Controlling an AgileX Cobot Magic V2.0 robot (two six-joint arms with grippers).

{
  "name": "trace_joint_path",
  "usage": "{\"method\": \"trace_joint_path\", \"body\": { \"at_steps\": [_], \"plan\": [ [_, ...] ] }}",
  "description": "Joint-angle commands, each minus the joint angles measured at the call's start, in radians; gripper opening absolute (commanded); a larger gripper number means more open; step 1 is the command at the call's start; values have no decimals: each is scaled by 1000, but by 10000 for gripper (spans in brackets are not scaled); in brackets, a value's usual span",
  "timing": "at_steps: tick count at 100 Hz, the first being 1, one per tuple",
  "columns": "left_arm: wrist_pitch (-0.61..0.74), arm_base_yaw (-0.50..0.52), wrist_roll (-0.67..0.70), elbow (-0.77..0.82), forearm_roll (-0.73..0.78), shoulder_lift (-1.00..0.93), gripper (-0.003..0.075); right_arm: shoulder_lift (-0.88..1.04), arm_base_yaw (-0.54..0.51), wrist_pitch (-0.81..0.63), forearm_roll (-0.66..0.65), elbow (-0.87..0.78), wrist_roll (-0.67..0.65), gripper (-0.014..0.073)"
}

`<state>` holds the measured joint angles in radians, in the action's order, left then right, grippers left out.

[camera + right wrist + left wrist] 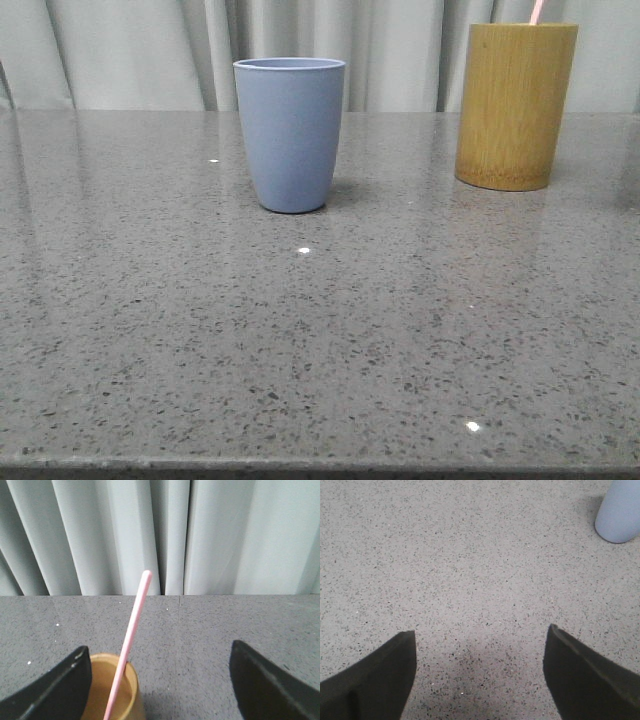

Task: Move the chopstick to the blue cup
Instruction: 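Grasp the pink stick with the right gripper and lift it out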

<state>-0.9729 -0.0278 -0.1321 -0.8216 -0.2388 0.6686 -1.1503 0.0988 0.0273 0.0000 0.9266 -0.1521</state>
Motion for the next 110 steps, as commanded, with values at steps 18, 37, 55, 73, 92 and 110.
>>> {"method": "trace_joint_path", "body": {
  "at_steps": [18,37,55,73,92,110],
  "plan": [
    [64,4,-3,-25,-14,0,514,-128,21,-93,0,155,-23,571],
    [64,4,-3,-25,-14,0,514,-215,31,-96,5,208,-39,571],
    [64,4,-3,-25,-14,0,514,-277,31,-105,5,259,-39,571],
    [64,4,-3,-25,-14,0,514,-340,31,-108,6,317,-40,571],
    [64,4,-3,-25,-14,0,514,-384,31,-114,6,344,-50,556],
    [65,4,-3,-25,-14,0,514,-402,31,-116,7,344,-50,461]
  ]
}}
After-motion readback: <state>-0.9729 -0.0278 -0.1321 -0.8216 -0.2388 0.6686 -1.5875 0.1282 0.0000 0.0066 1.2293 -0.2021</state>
